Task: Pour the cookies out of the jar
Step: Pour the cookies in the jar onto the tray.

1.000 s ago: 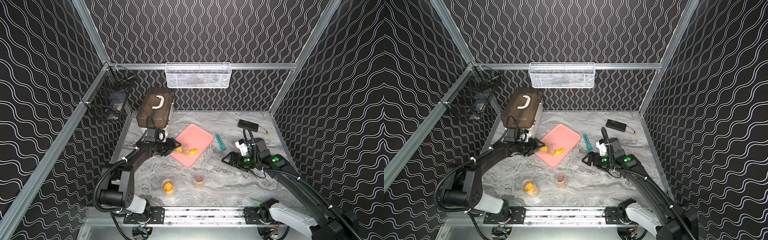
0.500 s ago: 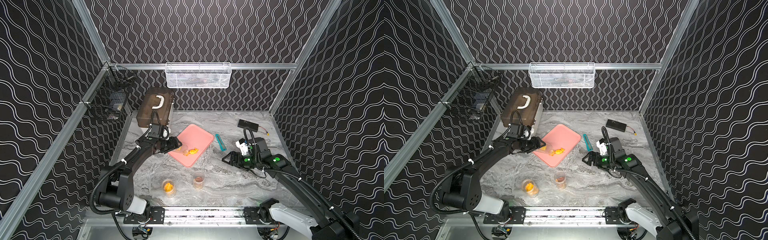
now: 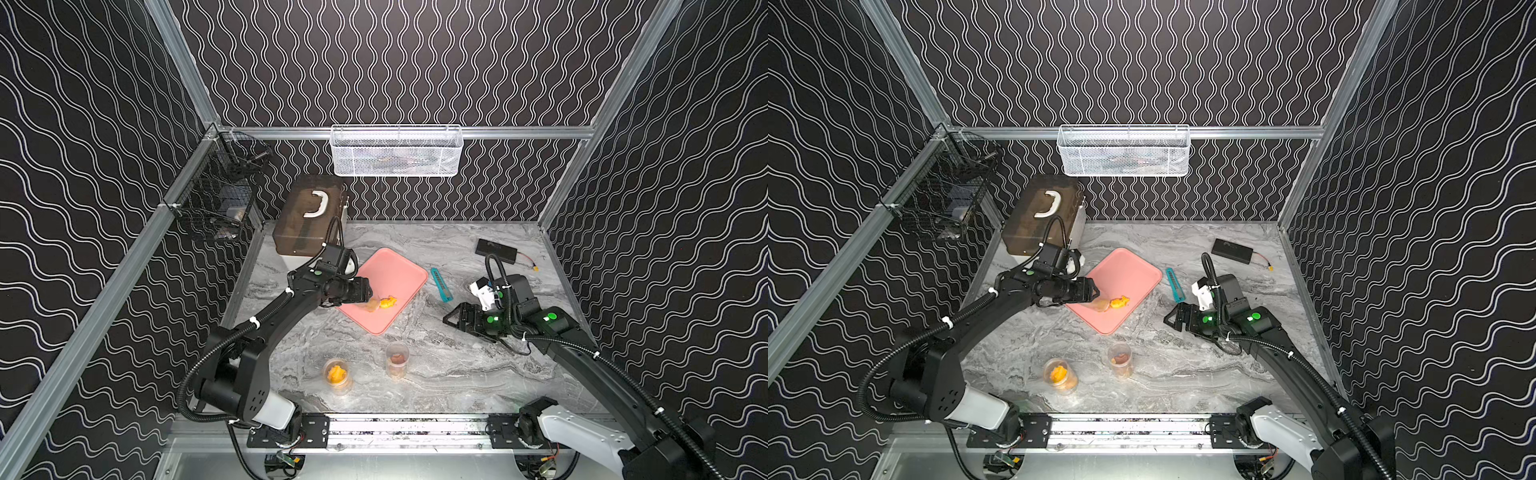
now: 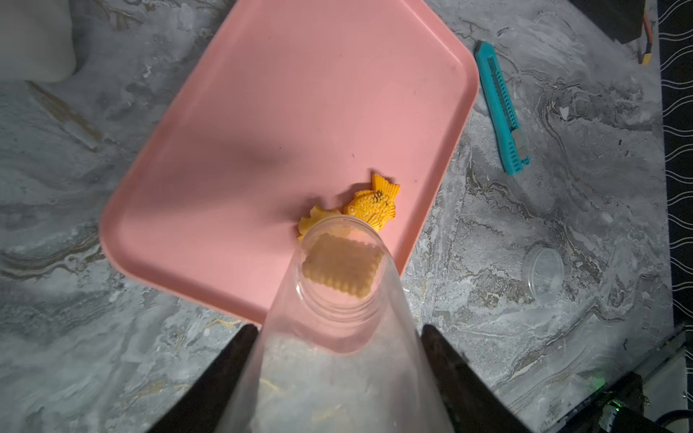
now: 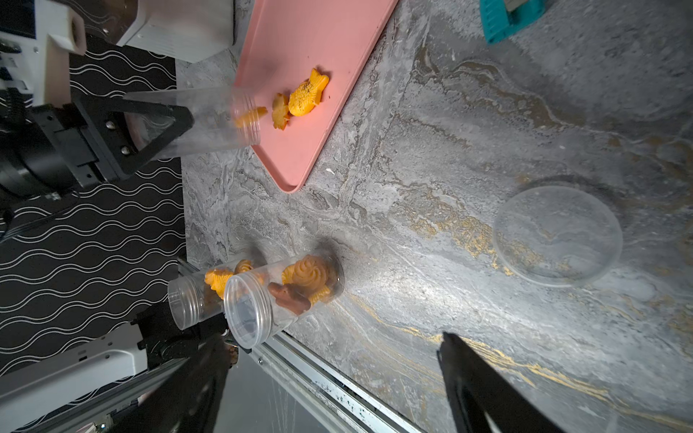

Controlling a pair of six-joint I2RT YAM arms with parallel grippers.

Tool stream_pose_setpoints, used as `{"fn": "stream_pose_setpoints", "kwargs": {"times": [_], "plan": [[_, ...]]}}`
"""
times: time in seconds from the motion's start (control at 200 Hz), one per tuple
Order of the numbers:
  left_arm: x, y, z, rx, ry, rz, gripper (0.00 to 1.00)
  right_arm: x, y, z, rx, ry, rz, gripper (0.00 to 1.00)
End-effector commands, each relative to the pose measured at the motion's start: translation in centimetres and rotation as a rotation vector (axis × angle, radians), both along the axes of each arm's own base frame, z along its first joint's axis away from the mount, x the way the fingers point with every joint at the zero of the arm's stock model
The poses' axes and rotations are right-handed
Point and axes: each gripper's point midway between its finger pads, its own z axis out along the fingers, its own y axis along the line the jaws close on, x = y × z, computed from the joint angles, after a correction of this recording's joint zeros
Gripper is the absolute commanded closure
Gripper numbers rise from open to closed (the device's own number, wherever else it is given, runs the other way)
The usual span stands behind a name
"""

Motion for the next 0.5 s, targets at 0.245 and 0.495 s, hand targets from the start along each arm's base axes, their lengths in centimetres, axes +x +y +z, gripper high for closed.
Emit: {"fn": "stream_pose_setpoints", "kwargs": {"times": [0.245, 0.495], "plan": [[0.5, 0.3, 0.1, -0.009, -0.012, 0.013, 0.71, -0.2, -0.3, -0.1, -0.012, -0.008, -0.003, 0.09], [0.8, 0.8, 2.3, -0.116, -0.025, 0.031, 0.71, -0.3, -0.4, -0.2, -0.015, -0.008, -0.003, 0.09]]}}
